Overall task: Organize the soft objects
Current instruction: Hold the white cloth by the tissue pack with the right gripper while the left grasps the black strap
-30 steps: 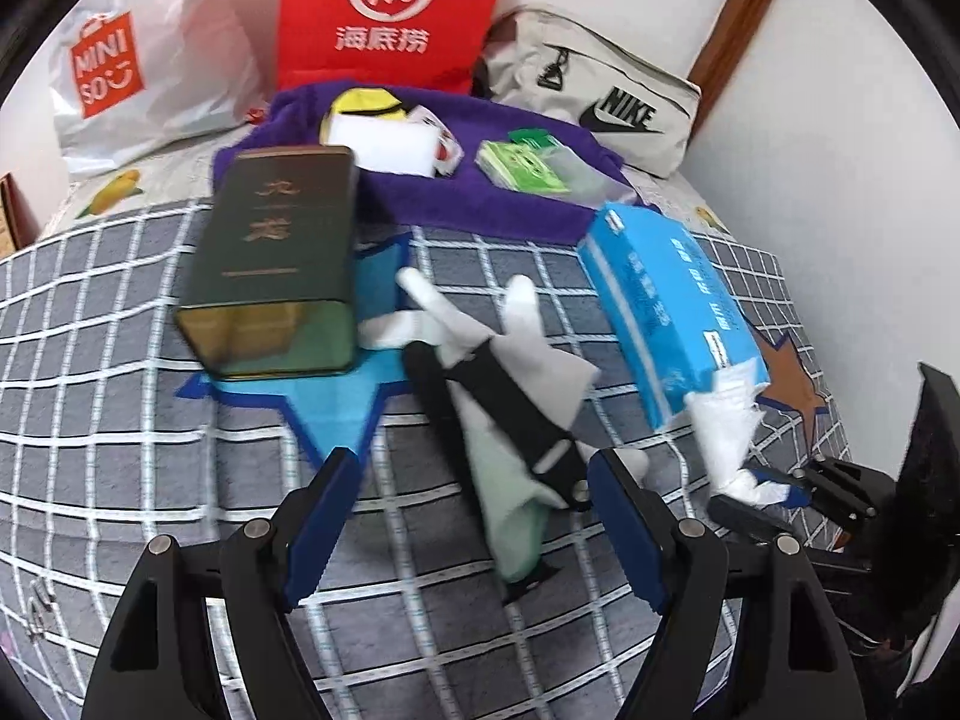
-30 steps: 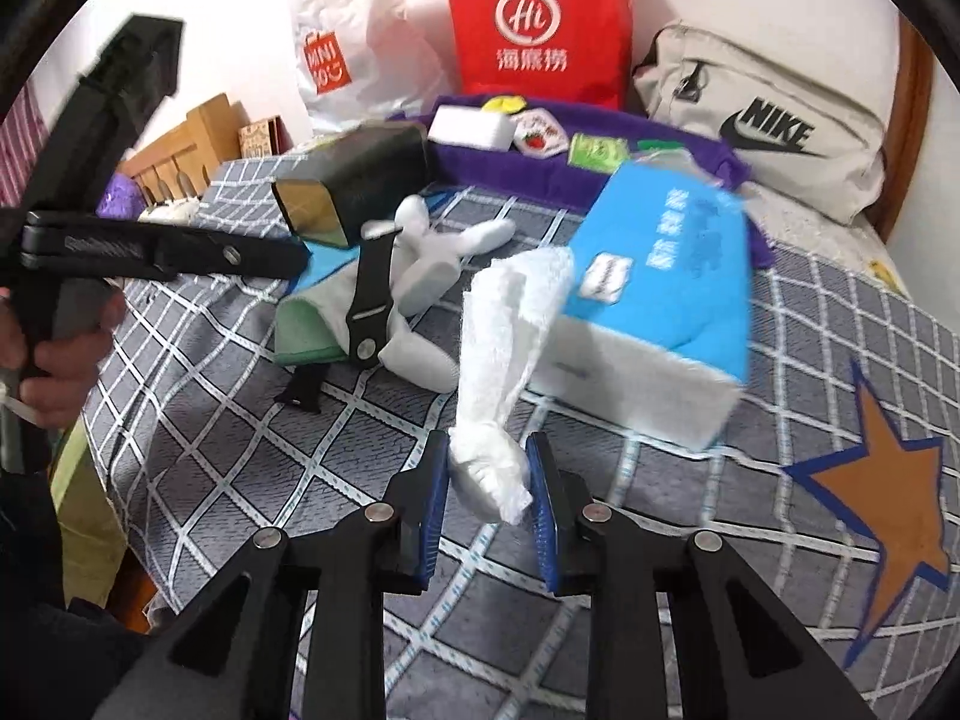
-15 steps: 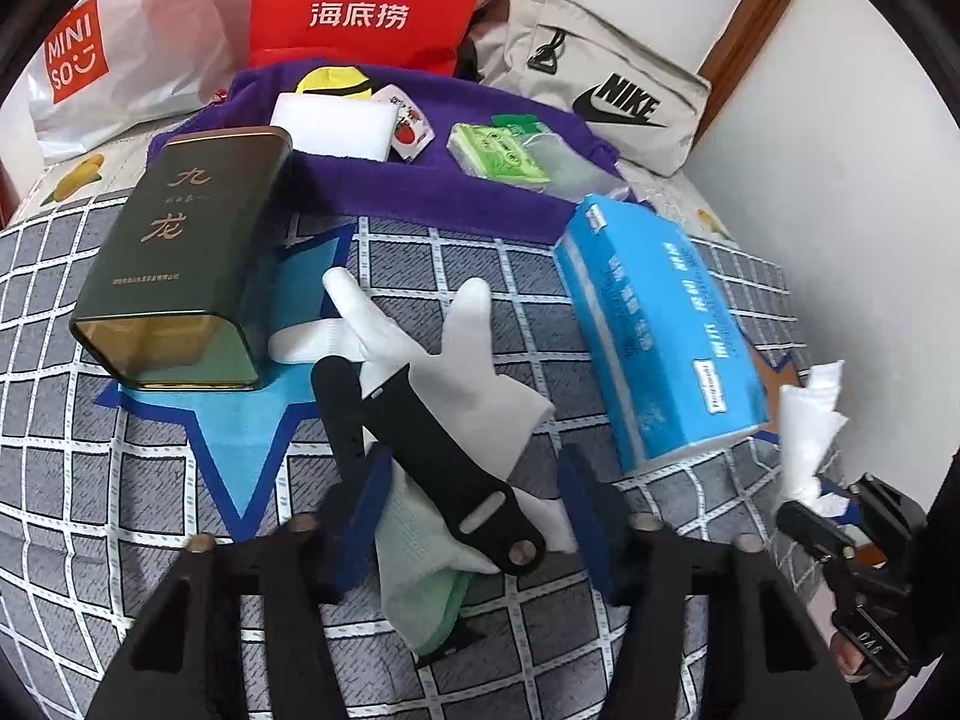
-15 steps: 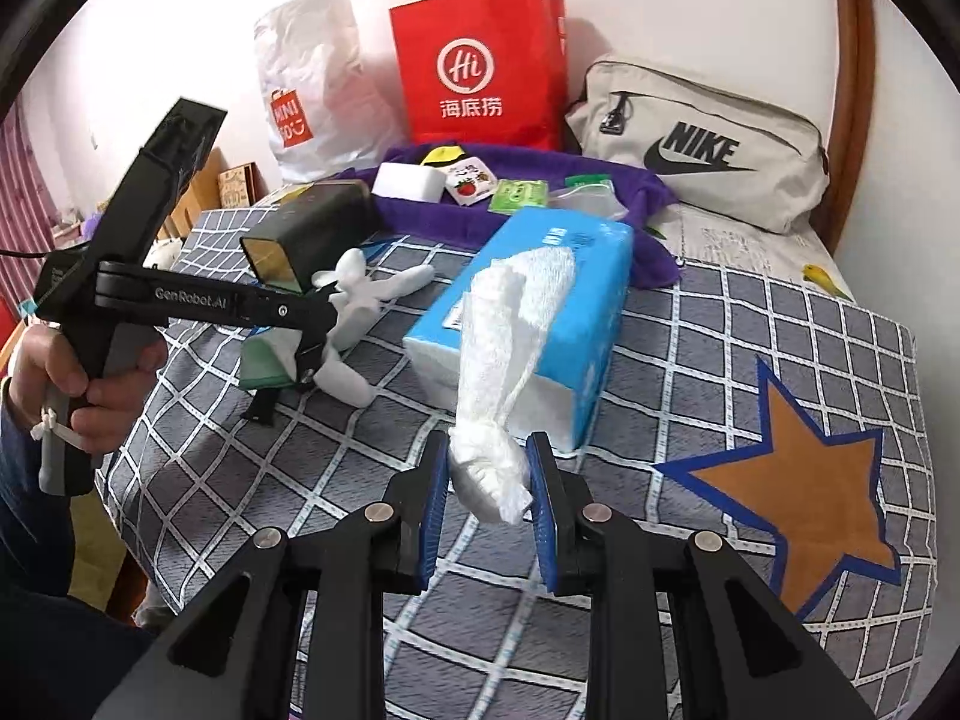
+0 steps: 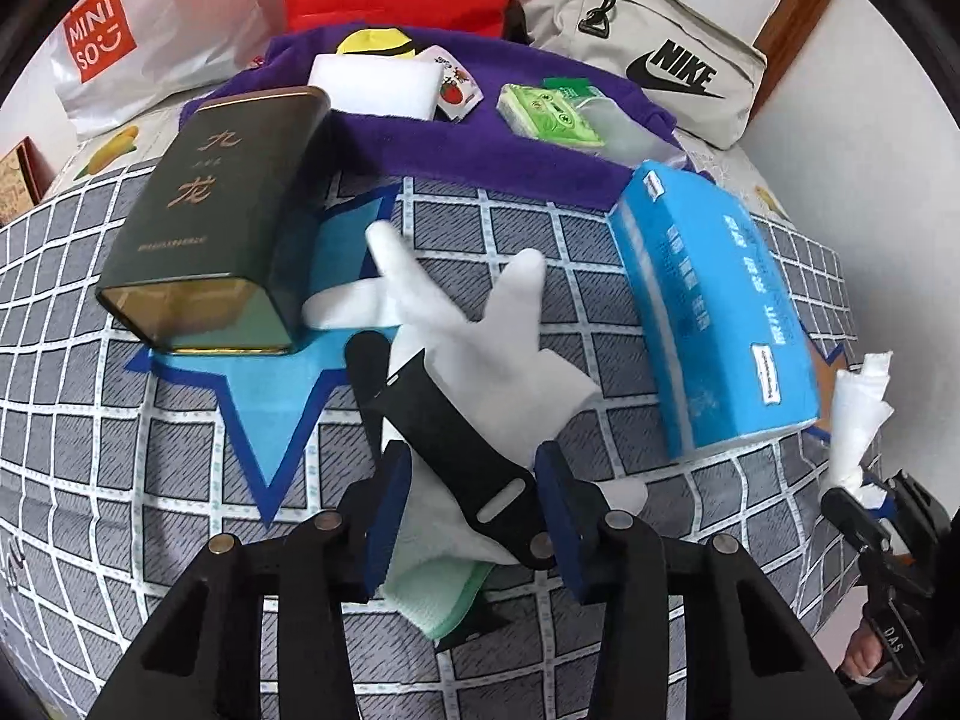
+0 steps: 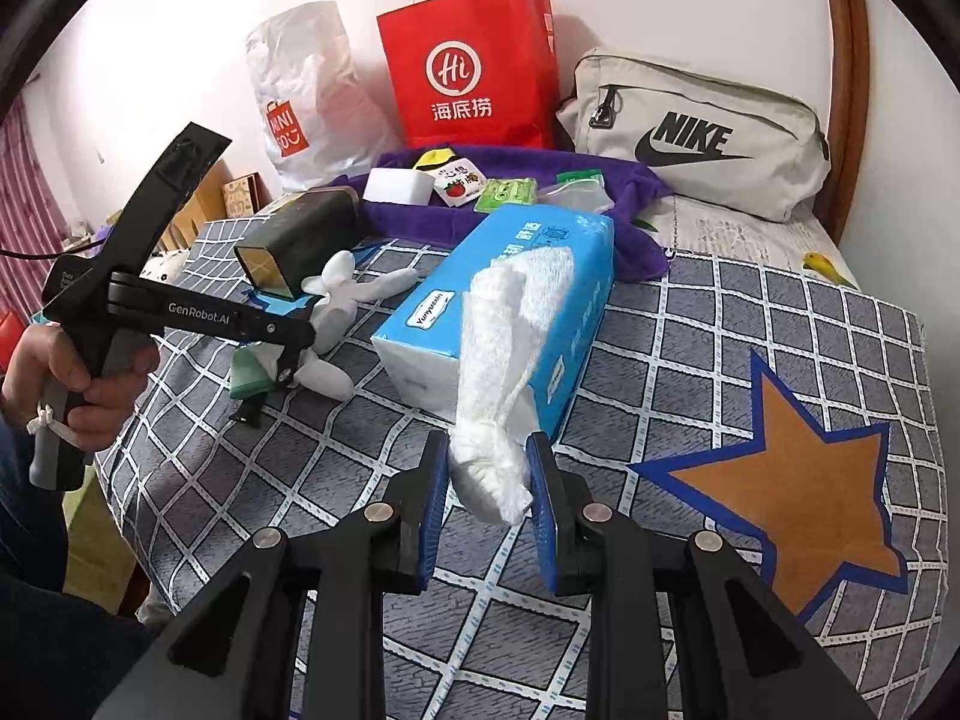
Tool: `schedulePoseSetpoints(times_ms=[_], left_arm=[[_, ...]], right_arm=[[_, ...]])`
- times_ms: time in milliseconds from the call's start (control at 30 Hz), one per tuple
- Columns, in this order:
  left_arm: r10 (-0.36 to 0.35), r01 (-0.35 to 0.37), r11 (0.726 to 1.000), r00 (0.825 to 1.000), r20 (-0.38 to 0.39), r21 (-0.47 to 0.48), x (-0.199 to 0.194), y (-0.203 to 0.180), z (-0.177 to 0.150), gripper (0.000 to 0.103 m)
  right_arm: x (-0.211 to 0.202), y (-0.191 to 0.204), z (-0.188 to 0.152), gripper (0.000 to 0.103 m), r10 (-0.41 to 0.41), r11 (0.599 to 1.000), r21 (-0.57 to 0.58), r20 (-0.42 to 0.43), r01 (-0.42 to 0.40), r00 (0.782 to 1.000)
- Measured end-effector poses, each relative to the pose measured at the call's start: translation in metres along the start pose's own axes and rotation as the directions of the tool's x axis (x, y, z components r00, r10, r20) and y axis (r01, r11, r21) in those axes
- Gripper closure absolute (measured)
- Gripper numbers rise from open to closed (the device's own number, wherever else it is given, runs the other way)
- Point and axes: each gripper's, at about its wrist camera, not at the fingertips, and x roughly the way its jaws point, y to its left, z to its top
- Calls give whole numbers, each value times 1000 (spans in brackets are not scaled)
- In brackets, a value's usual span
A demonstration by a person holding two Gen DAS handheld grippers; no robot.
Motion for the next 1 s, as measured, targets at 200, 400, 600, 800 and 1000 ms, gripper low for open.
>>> schedulePoseSetpoints(times_ms=[200,400,600,800,1000], left_arm=[[-24,24,999,1000,-2,-26,8,4,-1,61],[-53,53,999,998,31,-8,7,2,2,73],[-66,63,998,994,89,31,-20,9,-2,77],[-72,70,997,996,60,37,-24,18,-12,77],[-60,60,998,998,21,33,-7,14,-14,75]], right_arm=[[0,1,-3,77,1,1000,-2,-6,-1,1000],[-4,6,-5,77,-1,1000,-19,-5,1,1000],[-12,7,-4,77,-17,1000,-18,6,17,1000],[-15,15,-4,77,-16,999,-28,11,16,1000],[-14,14,-5,77,-23,999,-28,0,23,1000]])
